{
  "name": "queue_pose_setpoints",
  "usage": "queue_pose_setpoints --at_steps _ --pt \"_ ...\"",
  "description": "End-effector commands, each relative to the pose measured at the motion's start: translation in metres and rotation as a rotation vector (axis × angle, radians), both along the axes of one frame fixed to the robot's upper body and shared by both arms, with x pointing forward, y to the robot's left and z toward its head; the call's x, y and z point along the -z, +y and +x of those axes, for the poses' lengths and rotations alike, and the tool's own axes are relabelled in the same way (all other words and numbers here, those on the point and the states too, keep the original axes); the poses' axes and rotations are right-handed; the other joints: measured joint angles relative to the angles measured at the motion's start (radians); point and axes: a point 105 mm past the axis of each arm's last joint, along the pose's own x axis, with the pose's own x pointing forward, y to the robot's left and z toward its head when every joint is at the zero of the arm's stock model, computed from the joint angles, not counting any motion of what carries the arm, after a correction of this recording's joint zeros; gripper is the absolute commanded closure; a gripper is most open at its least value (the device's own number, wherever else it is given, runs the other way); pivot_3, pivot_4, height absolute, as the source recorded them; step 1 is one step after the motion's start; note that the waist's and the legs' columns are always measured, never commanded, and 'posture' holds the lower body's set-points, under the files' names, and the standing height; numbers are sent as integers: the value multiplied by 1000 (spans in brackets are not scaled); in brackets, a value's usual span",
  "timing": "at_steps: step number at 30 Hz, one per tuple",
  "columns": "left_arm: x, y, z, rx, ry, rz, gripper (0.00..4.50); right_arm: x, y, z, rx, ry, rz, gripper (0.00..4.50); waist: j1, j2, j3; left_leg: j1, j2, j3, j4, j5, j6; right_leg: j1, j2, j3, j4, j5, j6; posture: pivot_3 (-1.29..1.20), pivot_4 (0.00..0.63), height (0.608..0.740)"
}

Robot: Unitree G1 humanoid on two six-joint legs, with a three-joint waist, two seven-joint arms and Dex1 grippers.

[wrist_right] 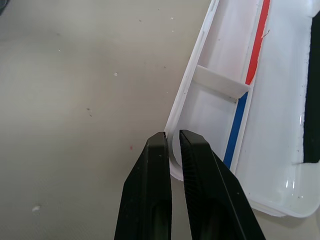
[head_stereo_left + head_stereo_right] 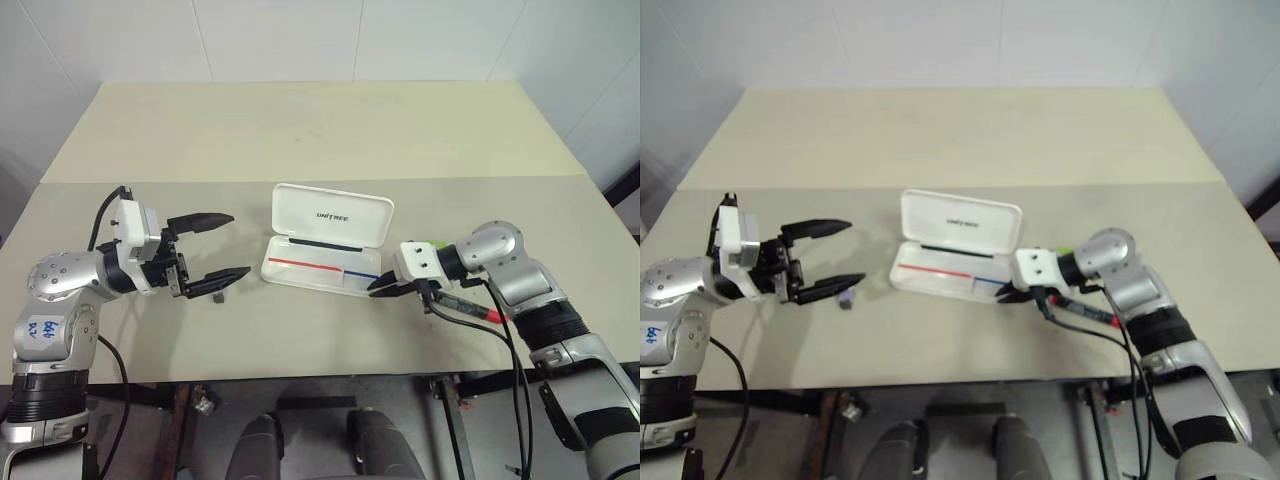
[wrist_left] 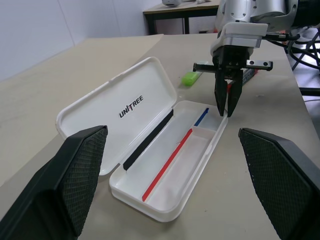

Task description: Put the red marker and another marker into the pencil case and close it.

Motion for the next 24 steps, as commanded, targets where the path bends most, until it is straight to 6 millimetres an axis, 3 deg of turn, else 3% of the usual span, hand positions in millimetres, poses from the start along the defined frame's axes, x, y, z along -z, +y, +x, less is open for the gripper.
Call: queue_pose_setpoints --at_steps 1,2,5,12,17,20,23,24 --pt "-9 -5 -2 15 -40 -16 0 -10 -3 7 6 -39 1 4074 0 0 0 1 0 0 0 0 0 1 0 0 0 0 0 0 150 740" --pt "-8 -6 -3 16 -40 -18 0 -11 -5 5 7 -20 1 4074 0 0 0 1 0 0 -1 0 0 1 0 0 0 0 0 0 150 740" --pt "-7 -7 -4 16 -39 -22 0 -19 -2 0 -33 -20 42 3470 1 0 0 1 0 0 -2 0 0 1 0 0 -1 0 0 0 150 740" --pt "-9 -6 -3 10 -44 -27 0 -54 7 -11 -129 -79 202 1050 1 0 0 1 0 0 -6 0 0 -1 0 0 -3 0 -1 0 150 740" --pt "-10 -5 -3 9 -44 -23 0 -79 13 -17 -119 -66 323 1050 1 0 0 1 1 0 -7 0 0 -1 0 0 -4 -1 -1 0 150 740" --pt "-11 -5 -2 14 -42 -15 0 -85 0 -22 -25 22 332 1050 3 0 0 0 1 0 -8 0 0 -1 -1 0 -4 -1 -1 0 150 740" --pt "-10 -9 -5 49 -29 -8 0 -80 -20 -28 89 74 280 479 13 0 0 -1 1 0 -9 0 0 -2 -1 -1 -7 -1 -1 0 150 740" --pt "-10 -11 -6 63 -24 -4 0 -80 -25 -29 126 66 273 81 19 0 0 -1 1 0 -9 0 0 -2 -2 -1 -8 -1 -1 0 150 740"
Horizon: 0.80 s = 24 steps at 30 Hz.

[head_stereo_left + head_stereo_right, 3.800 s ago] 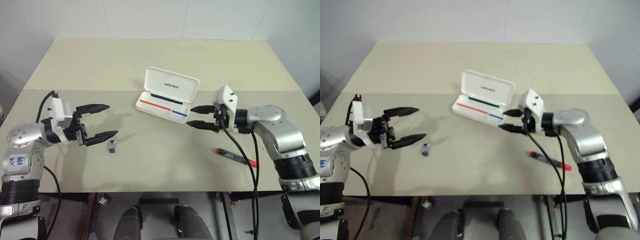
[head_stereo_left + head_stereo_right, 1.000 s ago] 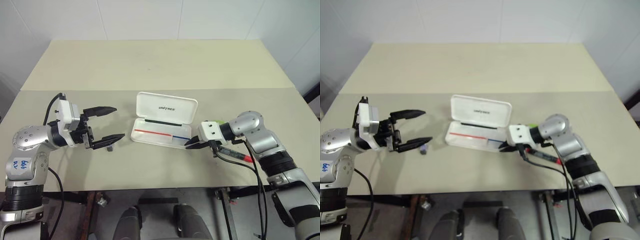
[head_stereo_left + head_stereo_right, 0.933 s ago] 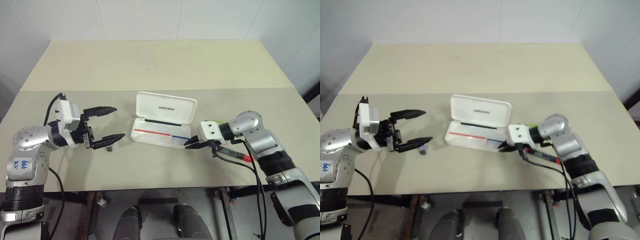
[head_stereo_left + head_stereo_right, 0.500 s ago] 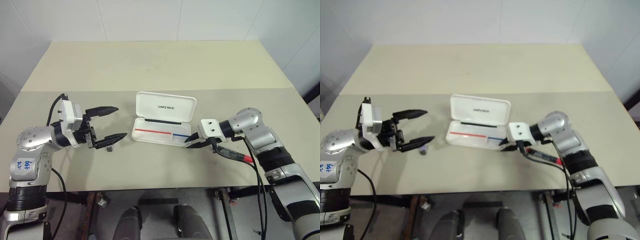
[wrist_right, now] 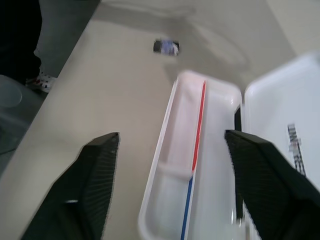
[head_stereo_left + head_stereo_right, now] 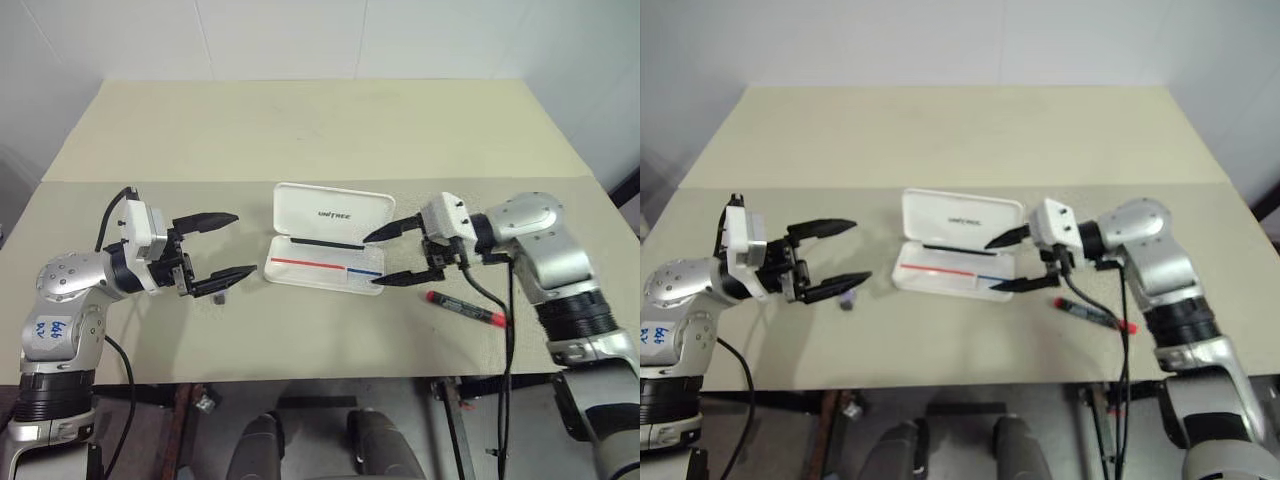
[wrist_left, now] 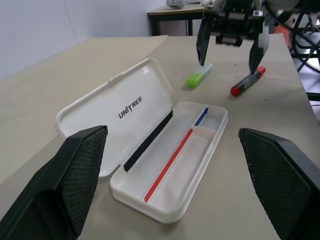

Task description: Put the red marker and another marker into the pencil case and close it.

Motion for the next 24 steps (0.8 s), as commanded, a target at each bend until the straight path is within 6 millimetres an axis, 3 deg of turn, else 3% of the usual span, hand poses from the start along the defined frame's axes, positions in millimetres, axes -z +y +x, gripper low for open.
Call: queue_pose_setpoints --at_steps 1,12,19,24 --pt "-11 -8 -8 76 -25 9 0 -9 -20 -7 126 4 -4 31 10 0 0 0 0 0 0 0 0 0 0 0 -1 0 0 0 150 740" --pt "7 -42 -13 297 69 80 0 27 -97 -20 568 106 -212 31 16 0 0 -5 -1 0 -1 0 0 -3 0 0 -4 0 0 0 150 740" --pt "10 -60 -12 400 69 108 0 59 -130 -34 716 211 -318 31 16 0 0 -5 -1 0 1 0 0 -3 1 0 -3 0 0 0 150 740" --pt "5 -65 -10 416 49 106 0 79 -140 -39 754 242 -331 31 14 0 0 -7 -2 0 4 0 1 -3 1 1 -3 1 2 0 150 740"
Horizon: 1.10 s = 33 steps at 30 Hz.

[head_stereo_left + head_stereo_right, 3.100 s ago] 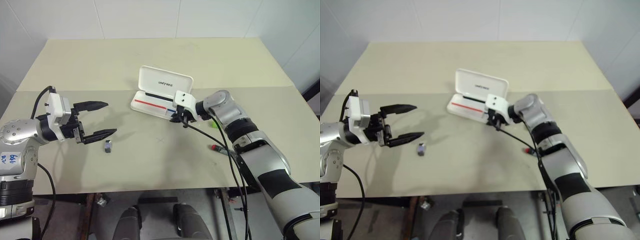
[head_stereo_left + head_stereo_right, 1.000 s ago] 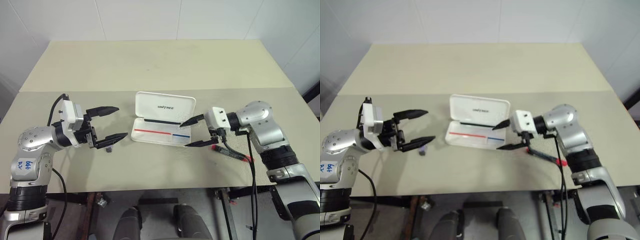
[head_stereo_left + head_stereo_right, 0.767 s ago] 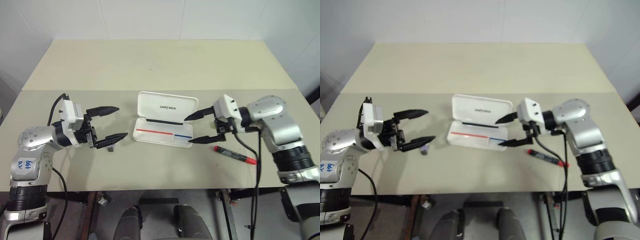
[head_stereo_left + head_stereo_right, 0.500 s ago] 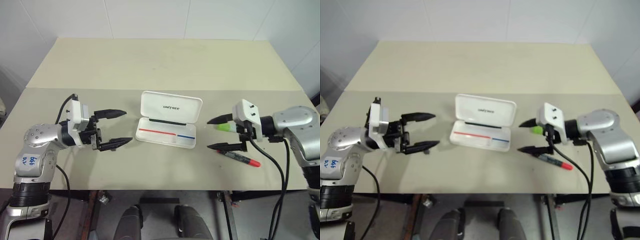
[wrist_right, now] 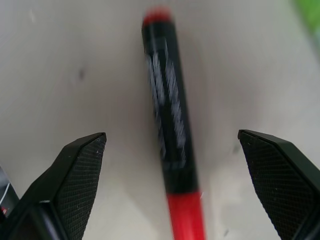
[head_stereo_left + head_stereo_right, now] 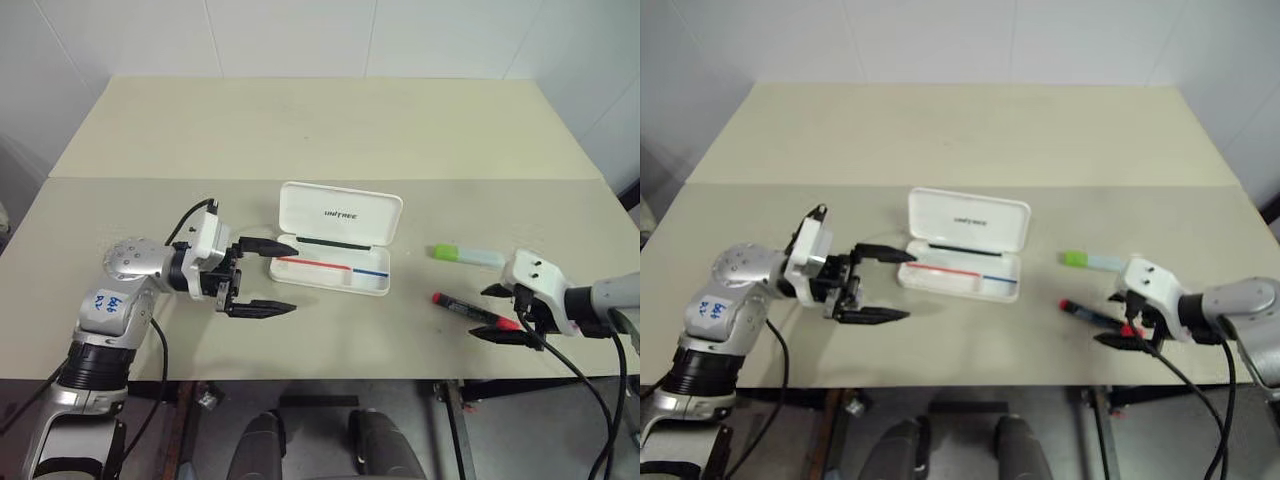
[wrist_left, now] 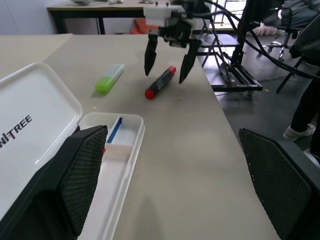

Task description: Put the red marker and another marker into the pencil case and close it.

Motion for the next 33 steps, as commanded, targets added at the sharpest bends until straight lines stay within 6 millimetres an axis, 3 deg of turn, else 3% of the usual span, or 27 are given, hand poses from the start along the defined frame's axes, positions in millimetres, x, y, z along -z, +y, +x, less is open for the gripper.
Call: queue_pose_setpoints --at_steps 1,5,12,17,20,22,24,30,33 --pt "-9 -2 1 13 -51 1 0 -1 -6 0 3 -32 -18 205 0 0 0 0 0 0 1 0 0 0 0 0 0 0 0 0 150 740" --pt "-12 1 2 1 -62 3 0 3 -5 1 -15 -36 -20 1310 1 0 0 0 0 -1 3 0 0 1 0 0 1 0 1 0 150 740" --pt "-13 6 2 -28 -72 6 0 8 -6 8 -9 -70 -36 3704 -1 0 0 0 0 0 6 0 1 3 0 0 1 2 2 0 150 740" --pt "-11 13 6 -65 -78 7 0 8 -7 11 -21 -49 -48 3704 -3 -1 0 0 0 0 6 3 5 3 0 1 -1 3 -4 0 150 740" --pt "-9 24 10 -113 -68 1 0 -7 -5 25 -35 -106 -79 3704 -7 -1 0 0 0 1 6 5 8 3 0 3 -4 4 -10 0 150 740" --pt "-7 45 12 -194 -71 17 0 -37 29 41 -139 -194 -36 3704 -17 0 0 0 -1 3 6 7 9 3 -1 4 -5 5 -12 0 150 740" --pt "-6 56 13 -237 -75 28 0 -52 51 46 -210 -227 -18 3704 -32 0 1 0 -1 7 4 9 10 0 -1 10 -6 8 -12 0 150 740" --pt "-5 74 10 -322 -85 35 0 -64 113 57 -367 -263 20 3704 -26 0 0 0 1 6 0 9 9 -1 0 9 -7 8 -13 0 150 740" --pt "-6 78 8 -346 -94 33 0 -65 143 64 -426 -268 40 3704 -21 0 0 -2 0 6 -3 9 9 -5 -2 8 -7 12 -5 0 150 740"
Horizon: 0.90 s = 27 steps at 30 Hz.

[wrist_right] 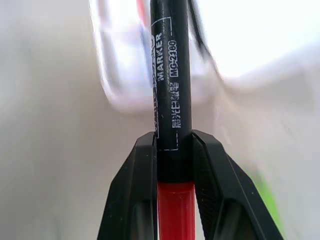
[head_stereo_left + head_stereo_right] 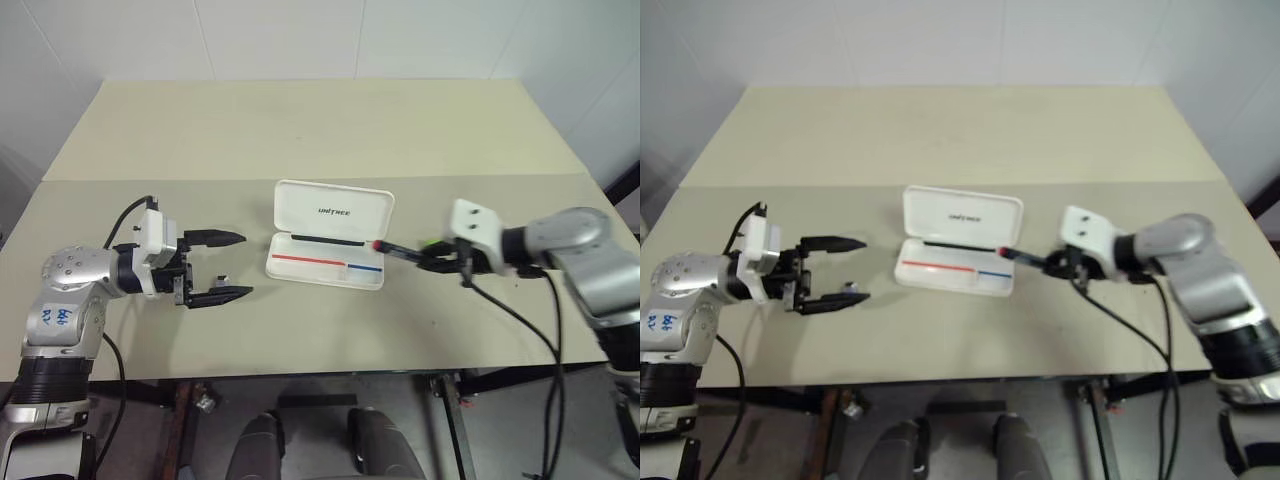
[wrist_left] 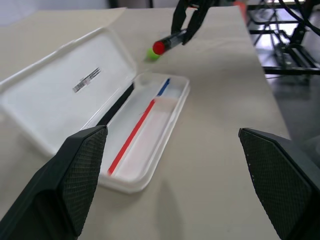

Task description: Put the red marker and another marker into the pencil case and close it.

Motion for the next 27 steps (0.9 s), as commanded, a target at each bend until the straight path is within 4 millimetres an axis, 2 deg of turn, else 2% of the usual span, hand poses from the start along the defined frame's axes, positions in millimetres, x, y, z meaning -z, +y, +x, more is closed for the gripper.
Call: queue_pose_setpoints --at_steps 1,4,7,21,27 --pt "-13 7 -2 -36 -63 4 0 -11 26 7 -52 -46 -7 3704 0 0 0 -1 0 0 -1 0 -1 -1 0 0 0 1 2 0 150 740" --pt "-14 7 -4 -45 -71 1 0 -9 51 14 -92 -51 -4 3704 1 0 0 -1 0 0 -4 -1 -1 -3 0 -3 -1 1 2 0 150 740" --pt "-14 6 -6 -50 -77 -2 0 -9 64 22 -114 -60 -8 3704 -1 0 0 -1 1 0 -6 -1 -1 -4 0 -6 0 1 2 0 150 740" --pt "-14 7 -14 -95 -91 -17 0 -1 80 42 -136 -67 -47 3704 -5 0 0 -1 3 2 -6 0 -2 -9 1 -9 7 0 0 0 150 740" --pt "-15 6 -13 -96 -94 -20 0 -7 87 47 -129 -98 -9 1887 -7 0 0 -1 3 2 -6 0 -3 -10 2 -9 9 0 0 0 150 740"
